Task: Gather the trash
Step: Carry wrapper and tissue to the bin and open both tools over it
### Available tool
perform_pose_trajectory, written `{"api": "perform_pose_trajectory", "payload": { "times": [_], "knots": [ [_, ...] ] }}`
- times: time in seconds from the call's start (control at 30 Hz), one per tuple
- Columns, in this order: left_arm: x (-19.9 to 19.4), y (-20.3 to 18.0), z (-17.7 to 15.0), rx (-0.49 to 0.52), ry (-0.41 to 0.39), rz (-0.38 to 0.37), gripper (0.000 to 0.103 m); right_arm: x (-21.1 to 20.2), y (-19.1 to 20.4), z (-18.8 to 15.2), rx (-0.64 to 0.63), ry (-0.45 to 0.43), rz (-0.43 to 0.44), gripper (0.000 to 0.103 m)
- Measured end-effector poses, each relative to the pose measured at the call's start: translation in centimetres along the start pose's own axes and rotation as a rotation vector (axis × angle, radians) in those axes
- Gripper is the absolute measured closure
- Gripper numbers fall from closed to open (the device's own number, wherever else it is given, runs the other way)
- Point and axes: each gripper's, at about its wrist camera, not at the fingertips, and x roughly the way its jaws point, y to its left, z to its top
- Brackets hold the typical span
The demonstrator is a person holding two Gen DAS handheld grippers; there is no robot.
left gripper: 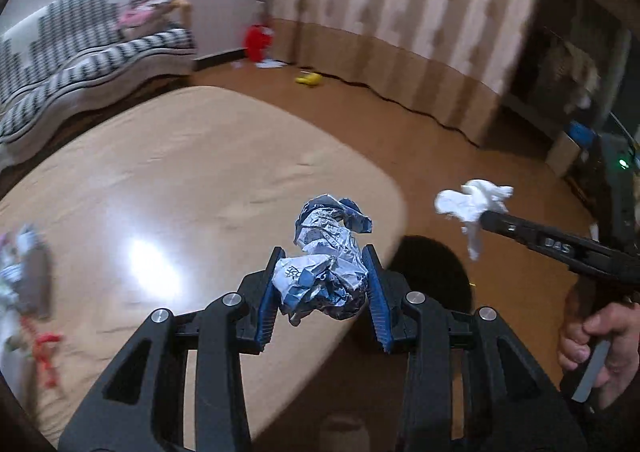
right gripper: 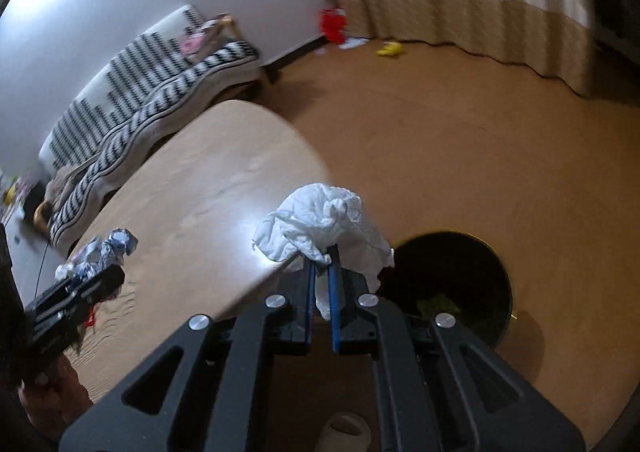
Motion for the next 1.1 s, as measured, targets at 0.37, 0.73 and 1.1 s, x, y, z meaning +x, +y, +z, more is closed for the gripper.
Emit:
{"api": "perform_pose_trajectory", "payload": {
  "times": [0.37, 0.73, 1.1],
  "knots": [
    [7.1, -8.2, -0.6, 0.12, 0.093, -0.112, 0.065, 3.0, -8.9, -2.9, 0.133, 0.198, -0.169, 0.096],
    [9.3, -8.8, -0.3, 0.125, 0.117, -0.137, 0.064, 3.2, -8.8, -2.5, 0.157, 0.189, -0.164, 0.096],
    [9.8, -9.4, -1.0, 0.131, 0.129, -0.145, 0.064, 2.1, -8.7, -1.4, 0.182, 0.108, -0.179, 0.025]
  ]
}}
